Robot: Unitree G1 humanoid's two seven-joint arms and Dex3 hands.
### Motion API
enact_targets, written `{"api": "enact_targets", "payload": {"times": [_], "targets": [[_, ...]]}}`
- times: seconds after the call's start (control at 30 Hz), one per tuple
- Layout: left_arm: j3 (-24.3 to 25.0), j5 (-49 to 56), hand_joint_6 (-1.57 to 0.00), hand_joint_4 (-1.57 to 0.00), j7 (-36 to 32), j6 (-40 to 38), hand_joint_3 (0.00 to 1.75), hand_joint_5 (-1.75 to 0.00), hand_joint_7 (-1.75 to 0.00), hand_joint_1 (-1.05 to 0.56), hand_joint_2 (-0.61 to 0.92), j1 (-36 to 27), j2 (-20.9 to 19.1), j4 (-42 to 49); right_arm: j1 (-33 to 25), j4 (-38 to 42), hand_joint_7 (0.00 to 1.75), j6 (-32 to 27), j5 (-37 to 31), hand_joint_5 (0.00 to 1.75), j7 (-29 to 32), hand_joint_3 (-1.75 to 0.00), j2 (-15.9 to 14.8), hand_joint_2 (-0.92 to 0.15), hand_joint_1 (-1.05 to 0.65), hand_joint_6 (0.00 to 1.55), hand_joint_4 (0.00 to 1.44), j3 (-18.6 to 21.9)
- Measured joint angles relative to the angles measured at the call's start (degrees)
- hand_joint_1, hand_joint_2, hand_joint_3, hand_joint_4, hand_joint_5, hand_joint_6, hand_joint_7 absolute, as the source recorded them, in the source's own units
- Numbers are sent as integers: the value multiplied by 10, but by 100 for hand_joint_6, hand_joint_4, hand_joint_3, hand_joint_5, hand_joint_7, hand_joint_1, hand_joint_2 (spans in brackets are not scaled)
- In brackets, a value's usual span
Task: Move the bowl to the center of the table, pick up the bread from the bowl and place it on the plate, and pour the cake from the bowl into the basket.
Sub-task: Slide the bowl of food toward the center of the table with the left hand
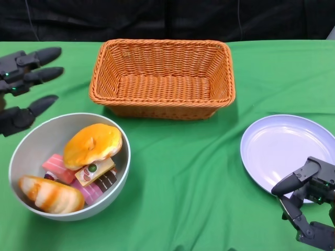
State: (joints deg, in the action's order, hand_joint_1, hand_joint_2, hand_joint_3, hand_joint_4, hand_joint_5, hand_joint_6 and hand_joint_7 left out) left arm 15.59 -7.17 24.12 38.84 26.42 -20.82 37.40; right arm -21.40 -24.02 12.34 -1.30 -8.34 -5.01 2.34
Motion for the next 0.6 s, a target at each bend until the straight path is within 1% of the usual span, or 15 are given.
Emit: {"api": "enact_targets", "payload": {"times": [0.1,0.17,0.37,0.4,0.47,0.5,0.6], "targets": [[-17,55,-42,-46,-43,-50,54,0,0,-81,92,11,-30,23,0,0,112,-1,0,151,1,-74,0,-62,-19,79,81,-2],[-24,74,-40,-44,-58,-77,56,0,0,-81,92,13,-42,32,0,0,112,-1,0,151,2,-75,0,-63,-18,79,81,-2],[-36,80,-40,-43,-71,-91,57,0,0,-81,92,14,-46,34,1,1,112,-1,0,150,3,-75,0,-62,-18,79,81,-3],[-43,89,-33,-34,-79,-100,60,0,0,-82,92,20,-47,44,1,1,112,-1,0,151,4,-75,0,-62,-19,80,82,-3],[-64,125,-29,-30,-105,-155,63,0,0,-83,92,47,-63,88,5,2,112,-1,-1,151,5,-75,1,-62,-19,80,82,-6],[-73,141,-30,-34,-118,-182,63,-3,-1,-81,92,57,-70,112,4,2,112,-1,-1,151,6,-75,1,-62,-19,80,82,-6],[-91,165,-27,-33,-142,-234,62,-2,0,-80,92,82,-75,159,5,3,112,-1,-2,152,8,-76,2,-61,-20,81,83,-7]]}}
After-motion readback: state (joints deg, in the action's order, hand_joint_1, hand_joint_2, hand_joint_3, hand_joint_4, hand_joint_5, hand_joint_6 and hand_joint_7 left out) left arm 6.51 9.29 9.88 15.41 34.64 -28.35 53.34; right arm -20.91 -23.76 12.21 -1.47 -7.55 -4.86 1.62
